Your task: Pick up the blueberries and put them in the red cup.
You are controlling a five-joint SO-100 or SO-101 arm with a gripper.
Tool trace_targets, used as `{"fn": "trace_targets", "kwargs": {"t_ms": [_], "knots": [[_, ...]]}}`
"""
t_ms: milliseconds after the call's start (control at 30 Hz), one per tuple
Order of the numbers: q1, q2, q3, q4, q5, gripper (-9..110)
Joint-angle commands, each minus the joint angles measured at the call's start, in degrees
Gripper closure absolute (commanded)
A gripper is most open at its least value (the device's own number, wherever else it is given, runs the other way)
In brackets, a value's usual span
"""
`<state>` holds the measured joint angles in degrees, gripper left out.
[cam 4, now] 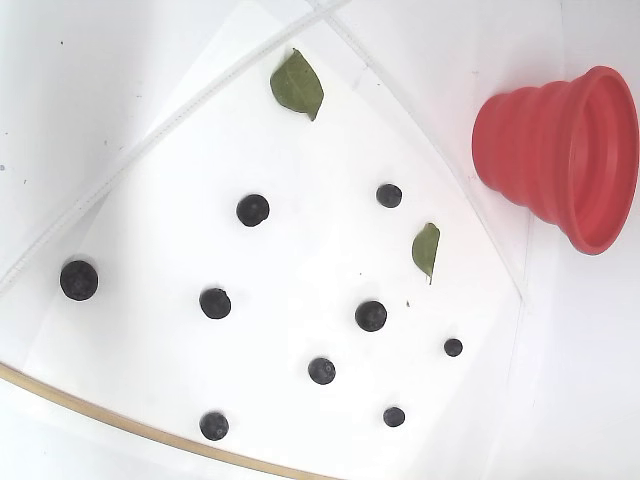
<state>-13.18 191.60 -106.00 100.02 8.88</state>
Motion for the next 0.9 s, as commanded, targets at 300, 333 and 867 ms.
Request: {"fn": "trace_targets", "kwargs": {"t_ms": [300,333,867], "knots": [[0.0,-0.2,0.6,-0.4,0.2,90],[0.0,-0.4,0.6,-0.4,0.2,90],[1.0,-0.2,0.6,-0.4,0.2,90]]}}
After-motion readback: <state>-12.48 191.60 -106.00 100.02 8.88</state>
